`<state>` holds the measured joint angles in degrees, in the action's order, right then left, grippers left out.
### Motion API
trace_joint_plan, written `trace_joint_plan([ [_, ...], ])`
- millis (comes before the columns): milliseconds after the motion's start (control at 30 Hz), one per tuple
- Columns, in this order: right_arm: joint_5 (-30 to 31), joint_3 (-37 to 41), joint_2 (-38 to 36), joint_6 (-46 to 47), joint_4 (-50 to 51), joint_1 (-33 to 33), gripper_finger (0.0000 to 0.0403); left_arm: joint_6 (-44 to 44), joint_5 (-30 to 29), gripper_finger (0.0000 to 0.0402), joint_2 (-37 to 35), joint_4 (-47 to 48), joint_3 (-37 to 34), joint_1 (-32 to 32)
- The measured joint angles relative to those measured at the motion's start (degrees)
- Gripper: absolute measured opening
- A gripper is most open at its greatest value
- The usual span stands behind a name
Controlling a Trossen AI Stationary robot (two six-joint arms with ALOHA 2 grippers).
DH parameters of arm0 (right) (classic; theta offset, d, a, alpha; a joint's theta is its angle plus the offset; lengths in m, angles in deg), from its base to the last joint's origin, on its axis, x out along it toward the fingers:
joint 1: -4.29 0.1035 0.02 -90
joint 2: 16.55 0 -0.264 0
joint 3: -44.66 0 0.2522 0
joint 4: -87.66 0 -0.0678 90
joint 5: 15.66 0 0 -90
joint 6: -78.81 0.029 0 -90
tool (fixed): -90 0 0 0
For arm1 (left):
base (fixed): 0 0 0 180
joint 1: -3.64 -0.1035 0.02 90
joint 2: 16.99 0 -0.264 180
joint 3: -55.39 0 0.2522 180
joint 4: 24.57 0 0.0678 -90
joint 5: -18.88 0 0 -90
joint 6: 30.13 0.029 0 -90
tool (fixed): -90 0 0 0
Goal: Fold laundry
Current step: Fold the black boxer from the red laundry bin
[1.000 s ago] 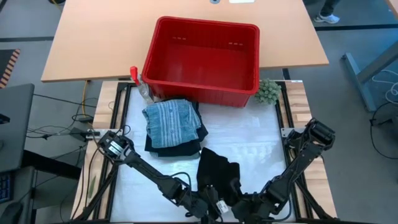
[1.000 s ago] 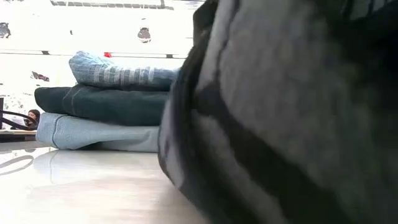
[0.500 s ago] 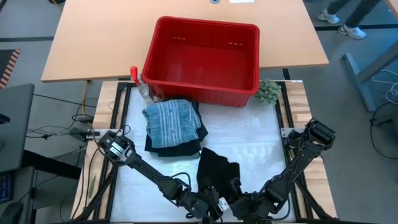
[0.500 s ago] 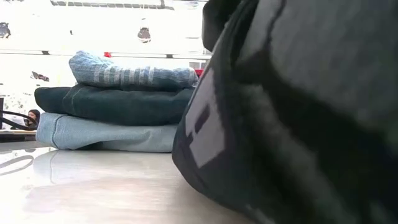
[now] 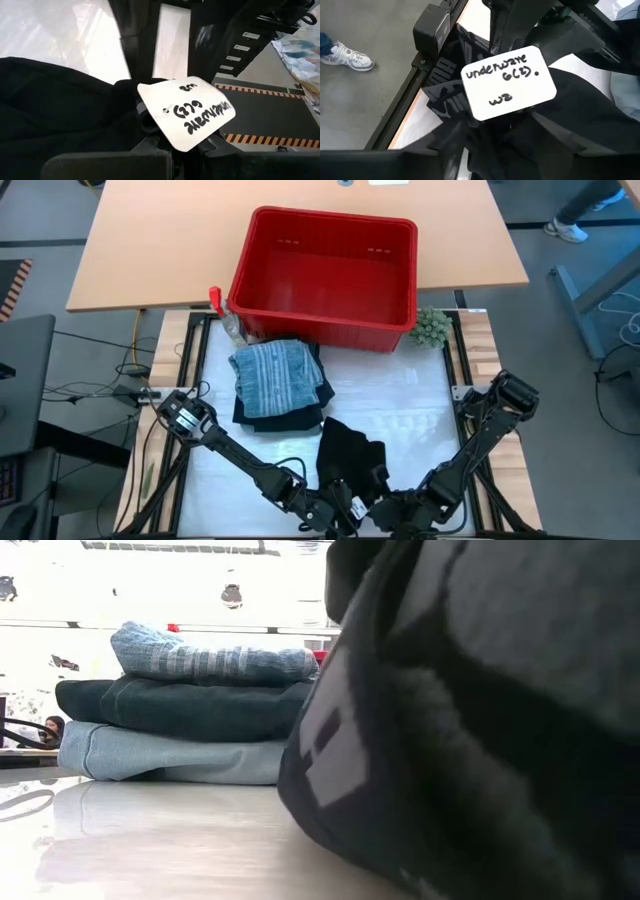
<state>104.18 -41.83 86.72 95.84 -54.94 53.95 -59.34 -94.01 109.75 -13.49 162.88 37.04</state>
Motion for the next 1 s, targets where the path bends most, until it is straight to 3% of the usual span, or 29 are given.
trace_joint_plan([
  [167,-0.02,0.0,0.0,2.04,-0.2,-1.09,0.0264,0.28,0.03,0.0,-0.02,-1.63,0.02,0.0],
  [400,-3.8,0.04,0.0,1.21,-3.67,-3.08,0.026,1.03,-0.05,0.0,-0.02,-1.99,0.02,0.0],
  [533,-5.65,0.04,0.0,1.05,-3.71,-3.31,0.0199,0.59,-0.5,0.0,-0.02,-1.94,0.02,-0.02],
  [733,-10.26,0.04,0.02,-1.0,-3.1,-3.29,0.0032,0.1,-0.1,0.0013,-0.02,0.54,0.04,-0.04],
  [900,-10.44,0.04,0.07,-0.84,-2.37,-3.27,0.0027,-0.41,1.65,0.0074,-0.36,6.91,0.13,-0.78],
  [1000,-11.67,0.04,-0.22,-0.56,-0.8,-3.25,0.0027,-5.64,2.0,0.0122,-1.74,13.51,0.98,-1.78],
])
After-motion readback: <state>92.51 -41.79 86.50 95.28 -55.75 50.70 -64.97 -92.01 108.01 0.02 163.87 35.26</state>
